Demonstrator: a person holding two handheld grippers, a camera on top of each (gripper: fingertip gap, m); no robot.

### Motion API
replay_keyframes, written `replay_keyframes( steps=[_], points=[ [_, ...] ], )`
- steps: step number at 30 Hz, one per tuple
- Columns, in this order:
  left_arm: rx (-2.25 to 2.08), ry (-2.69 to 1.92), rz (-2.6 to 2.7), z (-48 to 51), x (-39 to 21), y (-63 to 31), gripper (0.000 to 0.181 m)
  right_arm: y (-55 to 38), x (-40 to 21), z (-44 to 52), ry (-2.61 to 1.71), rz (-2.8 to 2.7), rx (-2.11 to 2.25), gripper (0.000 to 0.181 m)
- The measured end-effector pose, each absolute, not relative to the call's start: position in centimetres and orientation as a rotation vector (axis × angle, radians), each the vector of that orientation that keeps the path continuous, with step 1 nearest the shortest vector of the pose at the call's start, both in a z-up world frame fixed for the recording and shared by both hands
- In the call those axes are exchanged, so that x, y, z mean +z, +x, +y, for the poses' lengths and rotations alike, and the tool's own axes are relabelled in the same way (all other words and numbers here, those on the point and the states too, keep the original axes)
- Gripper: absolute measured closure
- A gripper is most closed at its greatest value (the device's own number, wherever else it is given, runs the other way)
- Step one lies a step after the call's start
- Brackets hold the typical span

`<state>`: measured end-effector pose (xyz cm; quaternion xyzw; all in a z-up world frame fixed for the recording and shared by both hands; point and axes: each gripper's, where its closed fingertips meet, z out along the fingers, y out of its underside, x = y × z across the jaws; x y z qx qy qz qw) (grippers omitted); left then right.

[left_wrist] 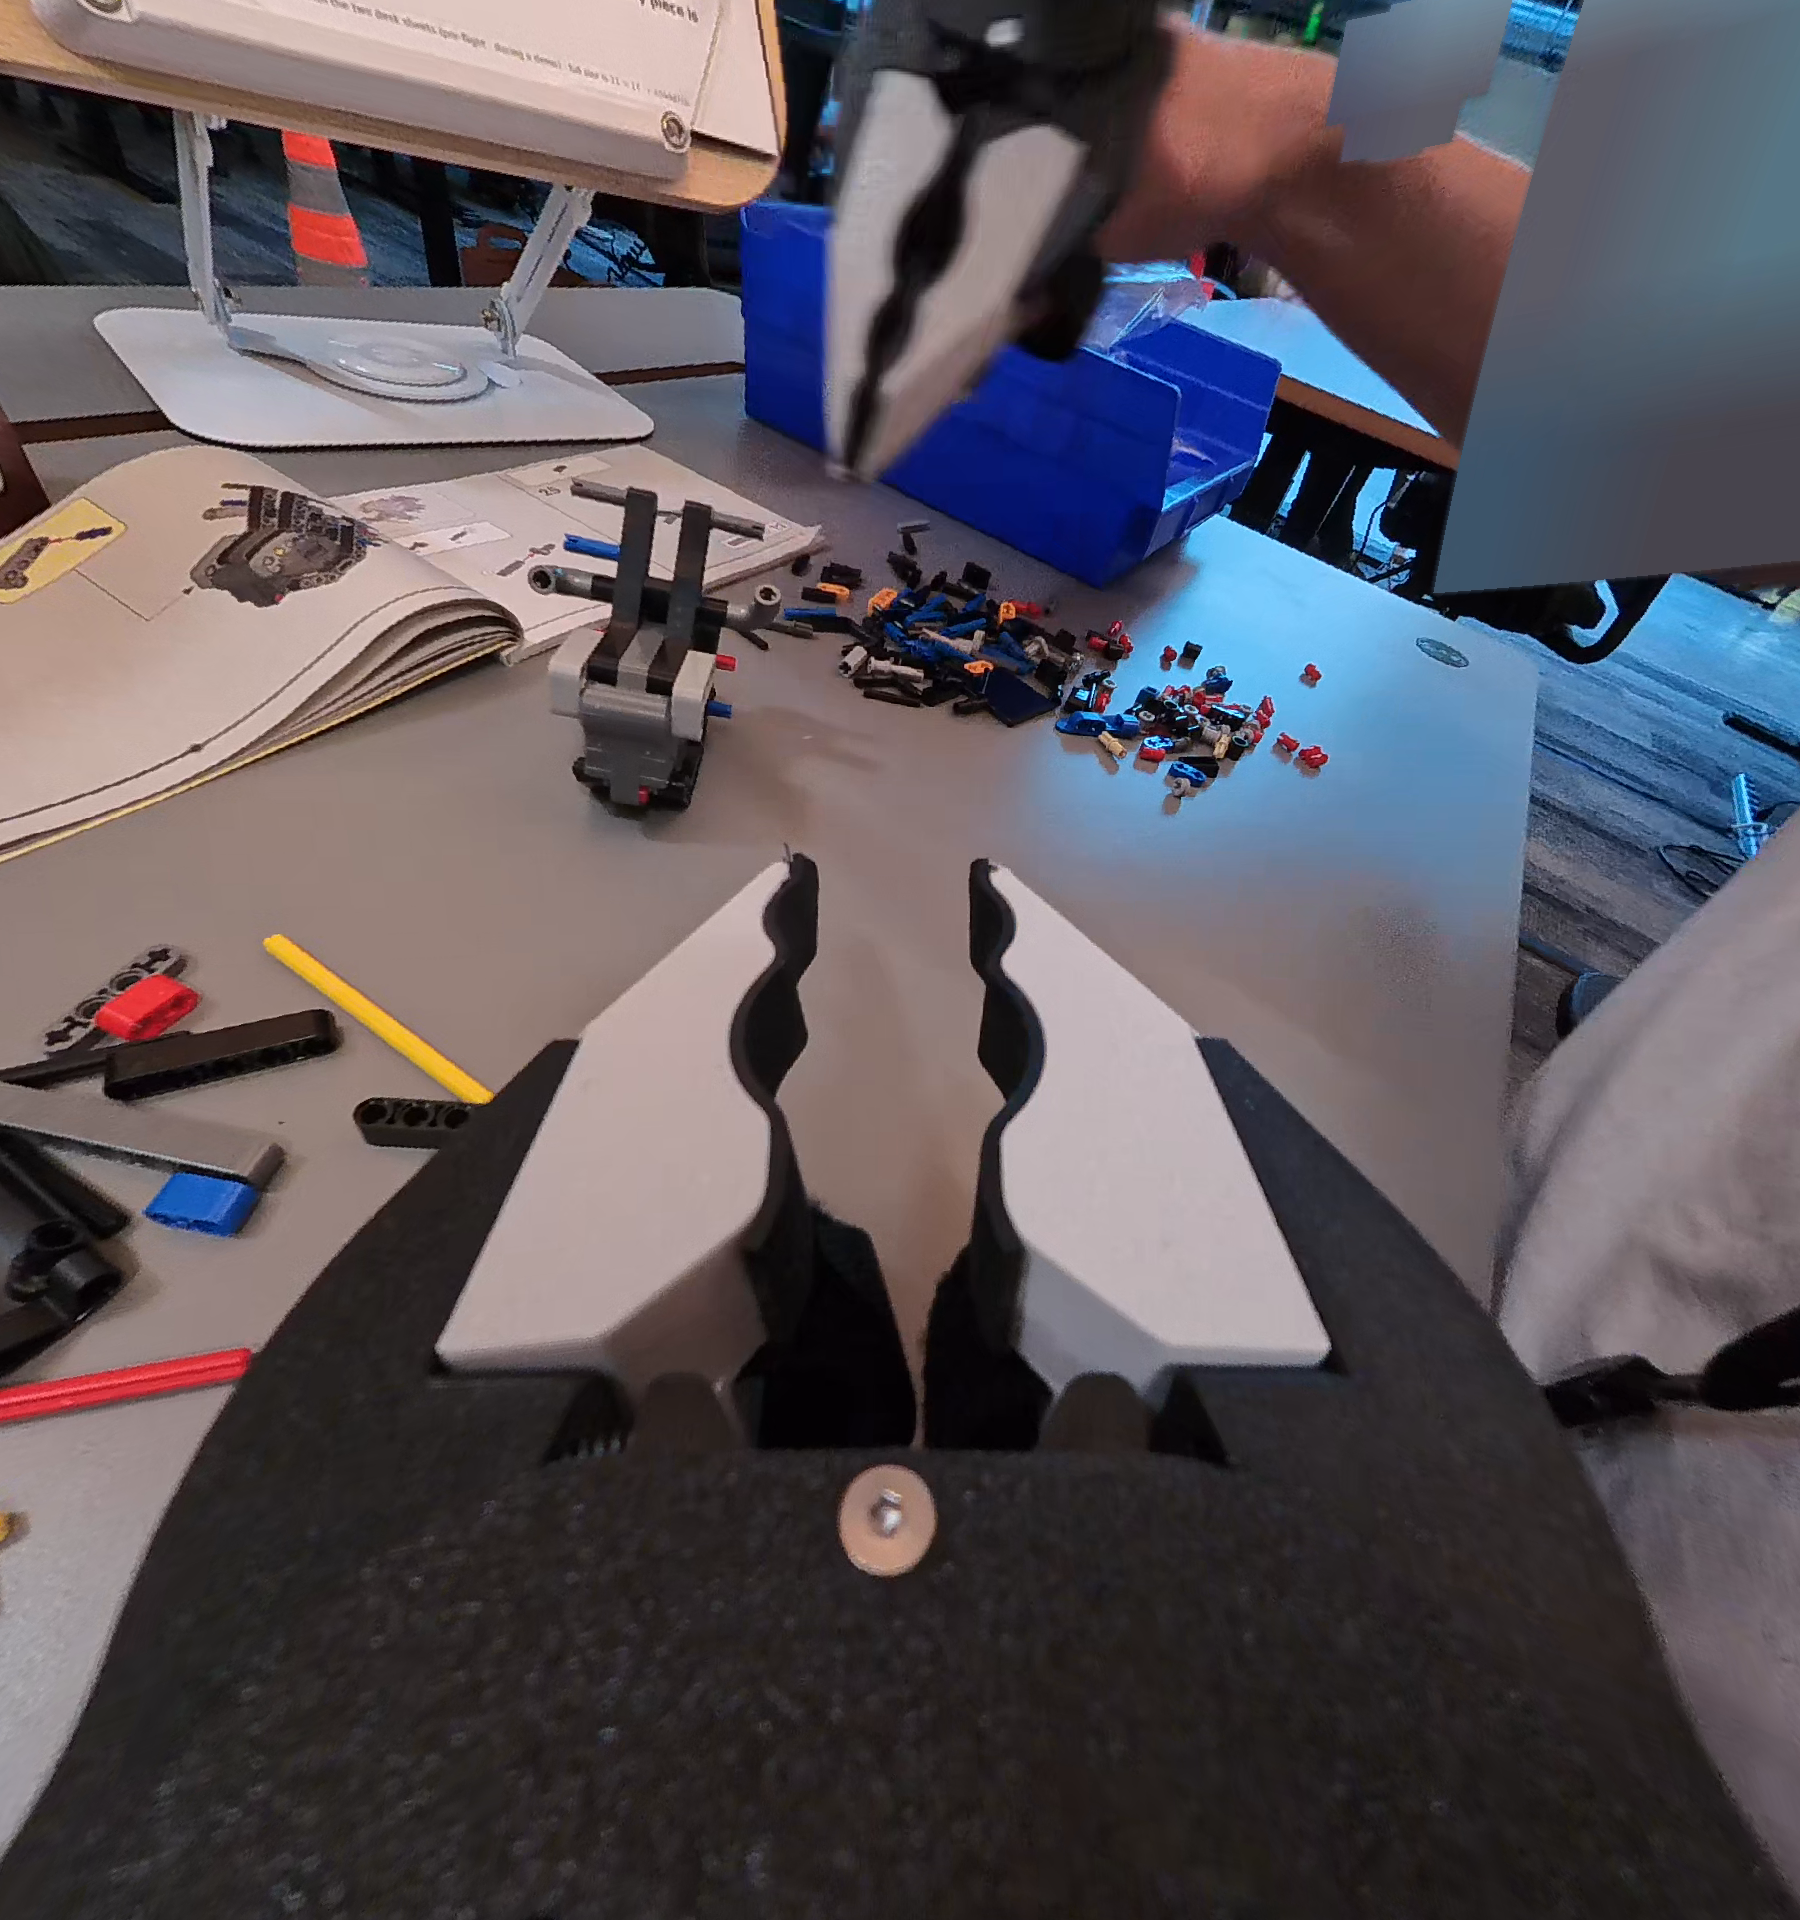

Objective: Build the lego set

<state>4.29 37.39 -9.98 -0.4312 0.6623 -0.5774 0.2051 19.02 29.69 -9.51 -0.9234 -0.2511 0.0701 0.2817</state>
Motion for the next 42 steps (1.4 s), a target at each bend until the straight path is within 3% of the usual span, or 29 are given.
replay_keyframes(
  steps=[4, 8, 19, 32, 36, 42],
  points=[
    [-1.59, -1.203, 1.867, 37.2, -10.3, 4.3, 0.154, 6.4, -12.0, 28.9, -2.424, -0.772, 0.343, 0.179],
    [-1.574, -1.199, 1.885, 37.0, -10.4, 4.3, 0.154, 2.5, -14.4, 29.4, -2.417, -0.799, 0.402, 0.179],
    [-1.58, -1.189, 1.897, 36.8, -10.4, 4.1, 0.154, 5.1, -17.1, 29.2, -2.508, -0.868, 0.117, 0.178],
    [-1.583, -1.229, 1.929, 36.7, -10.9, 4.3, 0.154, 5.4, -17.6, 28.4, -2.5, -0.848, 0.137, 0.178],
    [-1.587, -1.233, 1.926, 36.8, -10.9, 4.3, 0.154, 5.2, -17.4, 28.8, -2.47, -0.819, 0.149, 0.152],
    [-1.592, -1.227, 1.921, 36.8, -10.8, 4.3, 0.154, 7.9, -14.0, 28.1, -2.397, -0.648, 0.02, 0.145]
  ],
)
